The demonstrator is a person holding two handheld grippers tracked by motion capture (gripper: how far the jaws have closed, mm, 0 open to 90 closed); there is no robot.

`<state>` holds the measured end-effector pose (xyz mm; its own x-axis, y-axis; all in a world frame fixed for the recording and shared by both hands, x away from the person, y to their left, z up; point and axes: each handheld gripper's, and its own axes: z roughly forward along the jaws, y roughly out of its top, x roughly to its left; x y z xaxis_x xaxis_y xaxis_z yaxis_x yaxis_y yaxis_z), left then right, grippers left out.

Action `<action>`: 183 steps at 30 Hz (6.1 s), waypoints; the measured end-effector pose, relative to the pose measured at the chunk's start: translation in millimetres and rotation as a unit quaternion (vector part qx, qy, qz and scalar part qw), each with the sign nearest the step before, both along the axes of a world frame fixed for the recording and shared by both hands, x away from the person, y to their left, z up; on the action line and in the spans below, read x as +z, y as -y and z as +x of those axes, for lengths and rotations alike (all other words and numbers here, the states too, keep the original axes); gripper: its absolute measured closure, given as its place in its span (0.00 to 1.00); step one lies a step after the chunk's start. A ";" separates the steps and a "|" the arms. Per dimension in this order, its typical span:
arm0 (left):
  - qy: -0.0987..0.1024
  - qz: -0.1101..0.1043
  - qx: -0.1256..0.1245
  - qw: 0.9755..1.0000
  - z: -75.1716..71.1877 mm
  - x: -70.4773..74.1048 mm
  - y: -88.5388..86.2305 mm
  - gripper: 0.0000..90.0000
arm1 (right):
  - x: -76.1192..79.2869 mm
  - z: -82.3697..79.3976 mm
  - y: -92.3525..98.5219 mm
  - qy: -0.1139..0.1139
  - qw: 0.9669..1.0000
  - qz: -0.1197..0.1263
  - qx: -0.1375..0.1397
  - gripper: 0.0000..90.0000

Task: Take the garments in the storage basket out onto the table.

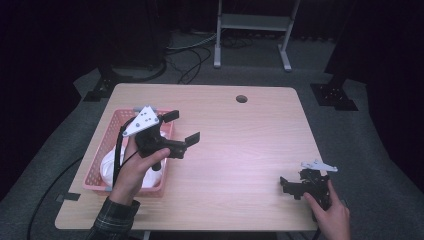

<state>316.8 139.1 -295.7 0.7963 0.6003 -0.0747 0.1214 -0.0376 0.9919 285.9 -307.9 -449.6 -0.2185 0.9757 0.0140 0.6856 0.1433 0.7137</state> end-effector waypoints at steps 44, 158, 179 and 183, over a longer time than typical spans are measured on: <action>0.010 -0.001 0.053 0.999 -0.9 22.5 -73.5 0.02 | 0.0 0.0 0.0 0.000 1.000 0.000 0.000 0.00; -0.129 0.204 0.088 0.966 6.0 -12.4 -131.3 0.02 | 0.0 0.0 0.0 0.000 1.000 0.000 0.000 0.00; -0.181 0.233 0.092 0.951 22.3 -39.9 -126.1 0.02 | 0.0 0.0 0.0 0.000 1.000 0.000 0.000 0.00; -0.188 0.236 0.096 0.949 25.0 -44.6 -126.5 0.02 | 0.0 0.0 0.0 0.000 1.000 0.000 0.000 0.00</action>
